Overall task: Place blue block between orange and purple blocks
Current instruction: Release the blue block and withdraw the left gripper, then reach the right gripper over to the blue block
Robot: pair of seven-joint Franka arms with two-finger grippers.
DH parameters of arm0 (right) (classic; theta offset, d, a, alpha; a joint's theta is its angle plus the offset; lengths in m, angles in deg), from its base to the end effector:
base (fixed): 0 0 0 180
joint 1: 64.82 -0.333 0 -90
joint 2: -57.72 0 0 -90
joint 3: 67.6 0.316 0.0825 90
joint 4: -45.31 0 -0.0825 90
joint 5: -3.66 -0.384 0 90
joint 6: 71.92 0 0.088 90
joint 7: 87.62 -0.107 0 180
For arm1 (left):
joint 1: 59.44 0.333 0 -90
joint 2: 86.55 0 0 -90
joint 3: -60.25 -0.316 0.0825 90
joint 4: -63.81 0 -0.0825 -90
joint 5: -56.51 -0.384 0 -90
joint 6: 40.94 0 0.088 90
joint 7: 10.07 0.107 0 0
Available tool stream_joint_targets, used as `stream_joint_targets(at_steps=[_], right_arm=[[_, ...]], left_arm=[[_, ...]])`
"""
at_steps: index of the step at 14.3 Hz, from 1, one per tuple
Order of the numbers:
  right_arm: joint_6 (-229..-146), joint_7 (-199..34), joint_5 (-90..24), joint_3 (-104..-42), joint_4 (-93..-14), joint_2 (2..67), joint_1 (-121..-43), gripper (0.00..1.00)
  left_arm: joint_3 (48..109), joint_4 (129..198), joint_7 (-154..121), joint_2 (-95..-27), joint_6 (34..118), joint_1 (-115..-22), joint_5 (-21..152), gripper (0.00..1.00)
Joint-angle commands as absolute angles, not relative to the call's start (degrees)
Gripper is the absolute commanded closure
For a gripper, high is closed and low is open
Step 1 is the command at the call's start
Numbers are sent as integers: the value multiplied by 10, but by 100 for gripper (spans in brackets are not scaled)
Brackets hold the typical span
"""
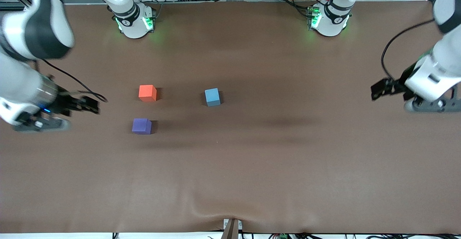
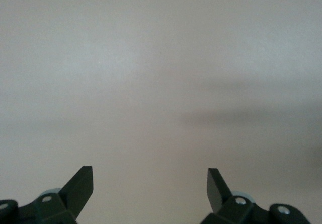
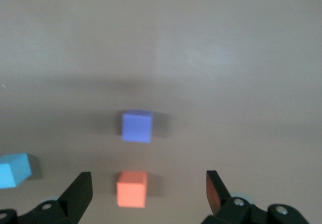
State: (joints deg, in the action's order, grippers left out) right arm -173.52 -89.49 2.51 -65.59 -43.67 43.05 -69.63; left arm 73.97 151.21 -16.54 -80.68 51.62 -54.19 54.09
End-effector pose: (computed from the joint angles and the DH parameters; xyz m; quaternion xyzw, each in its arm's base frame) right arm 0.6321 0.0752 0.4974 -0.9989 -0.0405 0.0188 0.0129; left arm 0.5836 -0.0754 0.5929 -0.9998 0.0179 0.0035 0.0095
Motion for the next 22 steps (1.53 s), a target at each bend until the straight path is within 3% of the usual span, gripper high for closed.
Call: stream_joint_targets(at_steps=[1, 3, 4, 13, 19, 22], right_arm=[[-1765, -930, 3, -657, -416, 390, -726, 0], [-1790, -973, 1, -657, -415, 365, -751, 0], [-1809, -1004, 1, -657, -416, 354, -765, 0], [-1966, -1136, 0, -657, -416, 226, -849, 0], [-1959, -1193, -3, -657, -428, 212, -932, 0], [-1911, -1191, -4, -657, -433, 217, -981, 0]], left_arm=[[713, 1544, -123, -851, 496, -569, 549, 0], [617, 1545, -106, -871, 470, -653, 548, 0], [605, 1545, -89, -878, 460, -660, 549, 0], [598, 1528, -49, -892, 446, -643, 555, 0], [594, 1528, -35, -911, 444, -630, 566, 0], [596, 1528, -38, -910, 429, -630, 563, 0]])
